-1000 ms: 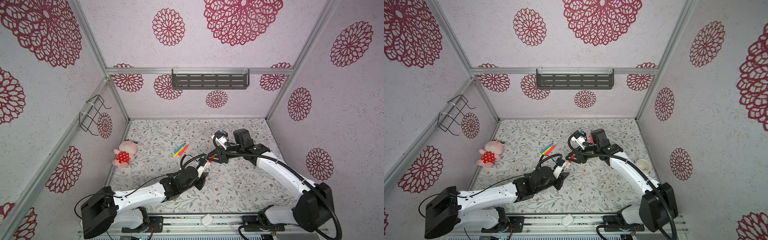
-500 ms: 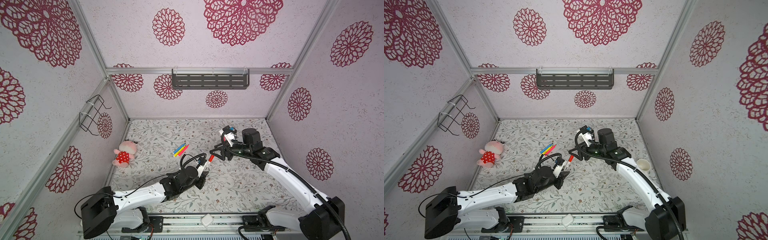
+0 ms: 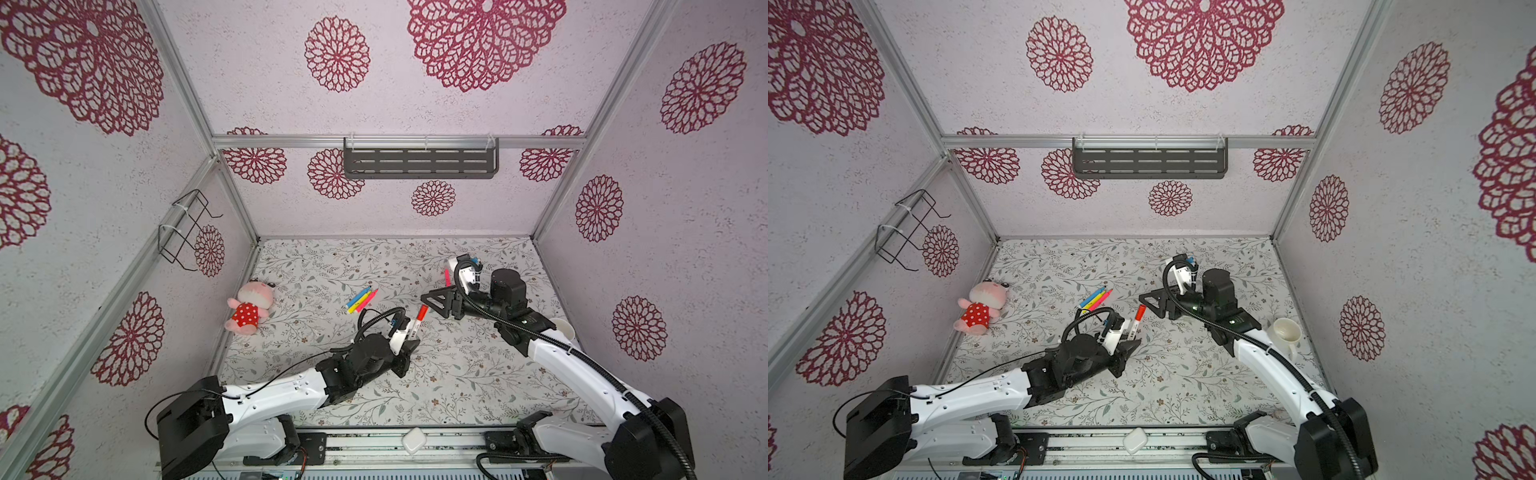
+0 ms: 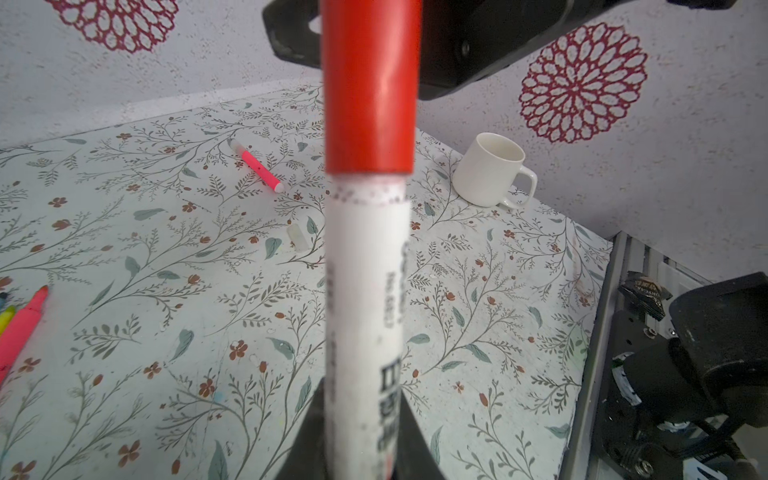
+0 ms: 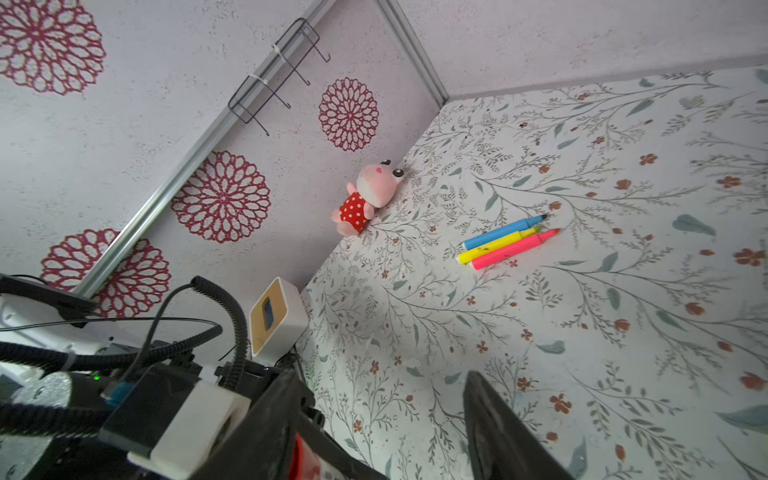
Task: Insert the pens into the pen caps
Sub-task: 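Lower the red cap onto the white marker tip with the right gripper, then press the red cap down on the marker, then open the right gripper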
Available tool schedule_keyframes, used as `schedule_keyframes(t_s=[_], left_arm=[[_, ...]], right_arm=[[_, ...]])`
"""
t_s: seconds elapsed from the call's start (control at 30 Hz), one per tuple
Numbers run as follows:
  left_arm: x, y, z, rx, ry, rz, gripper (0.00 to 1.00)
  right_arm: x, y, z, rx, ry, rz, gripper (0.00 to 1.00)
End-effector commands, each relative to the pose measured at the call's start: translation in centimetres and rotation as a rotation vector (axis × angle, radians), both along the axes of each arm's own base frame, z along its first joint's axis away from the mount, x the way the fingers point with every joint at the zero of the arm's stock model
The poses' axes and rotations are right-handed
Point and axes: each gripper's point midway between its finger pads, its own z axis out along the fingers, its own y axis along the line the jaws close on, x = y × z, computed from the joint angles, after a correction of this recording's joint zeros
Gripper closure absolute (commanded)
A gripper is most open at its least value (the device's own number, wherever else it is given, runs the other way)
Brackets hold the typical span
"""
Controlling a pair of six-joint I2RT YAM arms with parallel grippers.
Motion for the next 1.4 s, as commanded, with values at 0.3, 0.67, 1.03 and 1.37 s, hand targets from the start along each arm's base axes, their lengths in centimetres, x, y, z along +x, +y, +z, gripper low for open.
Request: schedule_keyframes(t_s=[0.3, 0.67, 1.03, 1.37], left_arm=[[0.6, -1.0, 1.7, -0.093, -0.001, -0.023, 1.0], [1.0, -0.8, 1.8, -0.142, 0.03, -0.029, 1.0], [2.3, 0.2, 2.6, -0.218, 0.061, 0.009, 1.0], [3.8, 2.5, 6.2, -0.377, 0.016, 0.006, 1.0]], right_arm=[[-1.9, 2.7, 3.5, 0.112, -0.087, 0.096, 0.52], [-2.7, 3.6, 2.6, 0.096, -0.082, 0.109, 0.85], [-3.2, 5.0, -1.4, -0.023, -0.046, 0.082, 1.0], [-6.4, 6.4, -8.5, -0.184, 0.041, 0.132, 1.0]])
